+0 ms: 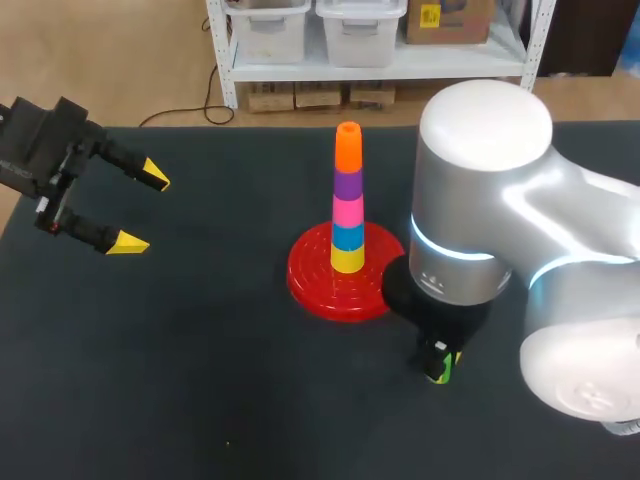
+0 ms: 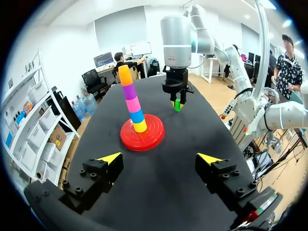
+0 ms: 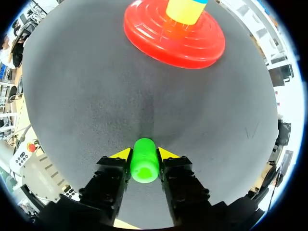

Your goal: Pick up and stack the cylinders on the red base in this order: pink,purple,orange,green

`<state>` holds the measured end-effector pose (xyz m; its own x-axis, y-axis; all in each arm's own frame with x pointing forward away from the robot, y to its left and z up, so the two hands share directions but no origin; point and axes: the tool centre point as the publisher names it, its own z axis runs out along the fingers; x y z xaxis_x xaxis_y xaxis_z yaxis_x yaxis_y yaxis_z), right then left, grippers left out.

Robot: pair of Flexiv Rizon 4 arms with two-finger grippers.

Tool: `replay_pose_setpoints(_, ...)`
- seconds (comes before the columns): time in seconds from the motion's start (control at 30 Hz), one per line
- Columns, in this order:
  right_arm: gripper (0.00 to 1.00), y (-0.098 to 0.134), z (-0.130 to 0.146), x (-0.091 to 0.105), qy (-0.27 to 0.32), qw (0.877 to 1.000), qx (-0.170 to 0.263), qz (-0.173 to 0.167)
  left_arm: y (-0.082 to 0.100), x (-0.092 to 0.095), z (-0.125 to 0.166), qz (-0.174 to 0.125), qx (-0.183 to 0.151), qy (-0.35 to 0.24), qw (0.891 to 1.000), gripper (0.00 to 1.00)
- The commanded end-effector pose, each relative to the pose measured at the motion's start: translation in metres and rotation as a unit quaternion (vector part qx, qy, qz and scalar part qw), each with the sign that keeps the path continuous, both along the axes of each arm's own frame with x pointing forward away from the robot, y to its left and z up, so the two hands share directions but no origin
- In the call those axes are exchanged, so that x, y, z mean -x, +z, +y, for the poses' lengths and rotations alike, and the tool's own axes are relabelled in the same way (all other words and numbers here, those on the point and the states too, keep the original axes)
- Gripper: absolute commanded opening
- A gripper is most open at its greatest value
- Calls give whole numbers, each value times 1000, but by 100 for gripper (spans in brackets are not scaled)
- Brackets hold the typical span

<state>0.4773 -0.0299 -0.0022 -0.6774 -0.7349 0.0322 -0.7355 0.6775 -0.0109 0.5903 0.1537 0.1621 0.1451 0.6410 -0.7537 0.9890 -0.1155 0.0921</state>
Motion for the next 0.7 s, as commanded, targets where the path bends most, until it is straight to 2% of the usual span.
replay_pose_setpoints(0.03, 0, 11, -2, -2, 0, 1000, -1, -8, -1, 1, 1, -2, 2, 0, 1000, 100)
replay_pose_setpoints(0.17, 0, 37, -5, -9, 4, 1000, -6, -30, -1, 1, 1, -2, 2, 0, 1000, 100)
replay_pose_setpoints(0.3, 0, 72, -10, -22, 1, 998, -30, -52, -1, 1, 1, -2, 2, 0, 1000, 100)
replay_pose_setpoints(0.47, 0, 118, -14, -42, 18, 997, -35, -70, -1, 1, 1, -2, 2, 0, 1000, 100)
replay_pose_setpoints(0.7, 0, 189, -10, -74, 51, 991, -36, -122, -1, 1, 1, -2, 2, 0, 1000, 100)
